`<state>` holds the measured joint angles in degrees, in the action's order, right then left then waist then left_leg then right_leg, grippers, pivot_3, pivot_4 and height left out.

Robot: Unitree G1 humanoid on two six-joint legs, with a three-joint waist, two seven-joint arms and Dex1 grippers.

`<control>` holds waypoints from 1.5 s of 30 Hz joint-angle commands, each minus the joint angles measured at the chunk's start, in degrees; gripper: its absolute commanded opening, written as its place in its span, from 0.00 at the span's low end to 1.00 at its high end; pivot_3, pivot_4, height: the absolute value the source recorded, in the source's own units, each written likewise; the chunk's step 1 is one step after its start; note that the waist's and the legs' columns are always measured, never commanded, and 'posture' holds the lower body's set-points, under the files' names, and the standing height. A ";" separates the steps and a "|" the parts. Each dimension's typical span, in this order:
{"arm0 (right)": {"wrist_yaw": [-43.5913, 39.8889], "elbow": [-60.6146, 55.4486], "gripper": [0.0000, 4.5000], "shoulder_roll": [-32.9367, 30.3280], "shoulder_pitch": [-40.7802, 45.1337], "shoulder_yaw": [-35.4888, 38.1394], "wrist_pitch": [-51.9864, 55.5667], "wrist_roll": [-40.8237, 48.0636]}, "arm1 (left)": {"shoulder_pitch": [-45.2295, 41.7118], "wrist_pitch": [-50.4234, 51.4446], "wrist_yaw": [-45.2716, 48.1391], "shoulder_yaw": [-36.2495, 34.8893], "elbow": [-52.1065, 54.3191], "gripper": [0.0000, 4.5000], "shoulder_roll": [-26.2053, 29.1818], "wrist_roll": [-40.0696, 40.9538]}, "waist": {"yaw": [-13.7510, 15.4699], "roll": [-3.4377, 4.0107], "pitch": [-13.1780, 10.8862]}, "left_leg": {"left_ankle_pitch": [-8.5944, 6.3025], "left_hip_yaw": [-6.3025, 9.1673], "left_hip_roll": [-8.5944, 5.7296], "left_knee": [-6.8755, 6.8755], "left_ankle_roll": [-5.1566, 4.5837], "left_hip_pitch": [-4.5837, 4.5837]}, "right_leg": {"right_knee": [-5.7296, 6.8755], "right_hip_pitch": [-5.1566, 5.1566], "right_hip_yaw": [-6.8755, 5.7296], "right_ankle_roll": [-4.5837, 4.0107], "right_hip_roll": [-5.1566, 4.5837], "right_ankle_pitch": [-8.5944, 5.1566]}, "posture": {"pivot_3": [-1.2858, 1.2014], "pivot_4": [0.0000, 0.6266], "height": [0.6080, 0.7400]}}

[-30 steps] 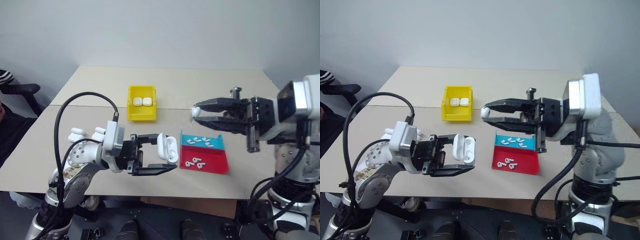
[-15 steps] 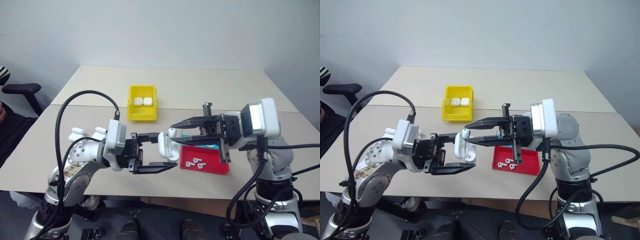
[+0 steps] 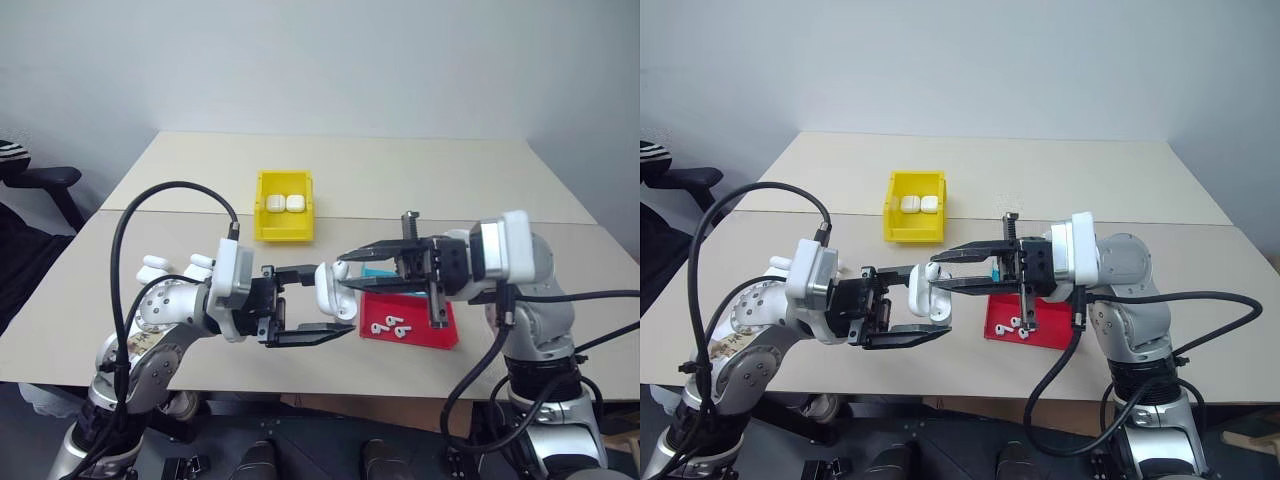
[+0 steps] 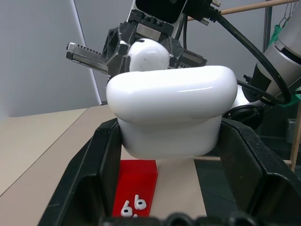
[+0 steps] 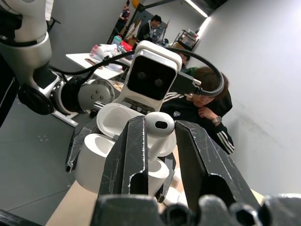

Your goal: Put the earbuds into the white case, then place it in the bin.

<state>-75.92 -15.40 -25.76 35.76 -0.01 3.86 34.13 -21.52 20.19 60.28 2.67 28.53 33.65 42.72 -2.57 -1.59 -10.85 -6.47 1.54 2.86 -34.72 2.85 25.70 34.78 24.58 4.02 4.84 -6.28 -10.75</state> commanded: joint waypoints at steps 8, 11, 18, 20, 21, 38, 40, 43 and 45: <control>-1.58 0.73 0.16 -2.15 -0.15 -1.81 -2.60 -1.10 | -0.54 -0.90 0.00 -0.34 1.69 0.62 -0.81 -0.26 | 0.02 0.00 0.00 | 0.00 0.00 0.00 0.00 0.00 0.01 | -0.02 0.00 0.00 0.00 0.00 0.00 | 0.52 0.24 1.00; -2.16 0.21 0.37 -2.54 -0.35 -2.13 -3.01 -0.82 | -0.46 -0.68 -0.18 -0.29 1.79 0.62 -0.85 -0.42 | 0.00 0.00 0.00 | 0.00 0.00 0.00 0.00 0.00 0.01 | -0.03 0.00 0.00 0.00 0.00 0.00 | 0.52 0.24 1.00; -2.31 0.48 0.57 -3.13 -0.92 -2.81 -4.71 -2.11 | 0.04 -0.69 -0.69 0.01 1.35 0.62 -1.27 -1.47 | 0.03 0.00 0.00 | 0.00 0.00 0.00 0.01 0.00 0.01 | -0.06 0.00 0.00 0.00 0.00 0.00 | 0.52 0.24 1.00; -2.80 0.68 0.57 -3.64 -0.72 -2.21 -4.81 -1.36 | 0.30 -0.88 -0.62 0.06 0.71 0.62 -1.23 -2.30 | 0.02 0.00 0.00 | 0.00 -0.01 0.00 0.01 0.00 0.02 | -0.08 0.00 0.00 0.00 -0.01 0.00 | 0.52 0.24 1.00; -3.00 0.71 0.57 -4.14 -0.39 -1.49 -4.32 -0.43 | 0.62 -1.37 -0.40 0.18 0.08 0.62 -1.12 -3.18 | 0.02 0.00 0.00 | 0.00 -0.01 0.00 0.01 0.00 0.02 | -0.10 0.00 0.00 0.00 -0.01 0.00 | 0.52 0.24 1.00; -11.42 42.66 0.57 -23.42 31.80 -23.88 8.28 -34.61 | 8.51 -13.17 1.43 1.75 -5.01 0.62 1.17 -17.82 | -0.08 0.09 -0.06 | 0.01 -0.23 -0.01 0.21 -0.04 0.65 | -0.59 0.64 0.01 -0.15 -0.14 0.20 | 0.52 0.24 1.00; -11.42 45.06 0.57 -22.72 33.46 -27.41 4.85 -39.80 | 8.90 -12.94 0.58 1.82 -3.94 0.62 0.75 -17.80 | 0.04 0.09 -0.06 | 0.08 -0.20 -0.01 0.41 -0.12 0.66 | -0.60 0.70 -0.01 -0.11 -0.10 0.18 | 0.52 0.24 1.00; -11.63 47.52 0.57 -20.78 33.52 -30.35 1.18 -44.26 | 9.34 -11.84 -0.65 2.04 -2.60 0.62 0.65 -17.78 | 0.08 0.09 -0.06 | 0.27 -0.15 0.01 0.56 -0.42 0.65 | -0.60 0.71 -0.03 -0.01 -0.05 0.08 | 0.52 0.24 1.00; -10.99 49.27 0.57 -19.55 33.45 -31.61 -0.72 -46.94 | 10.05 -11.74 -0.59 2.19 -1.66 0.62 1.31 -17.97 | 0.07 0.09 -0.06 | 0.28 -0.18 0.00 0.58 -0.44 0.65 | -0.62 0.71 -0.02 0.02 -0.06 0.07 | 0.52 0.24 1.00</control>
<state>-86.60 33.28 -44.89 68.60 -31.67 5.35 -10.75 -12.13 8.70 60.02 5.09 24.16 34.42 24.65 -2.50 -1.50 -10.90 -6.18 1.37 2.86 -34.14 2.40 26.35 34.16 25.28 4.00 4.86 -6.34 -10.68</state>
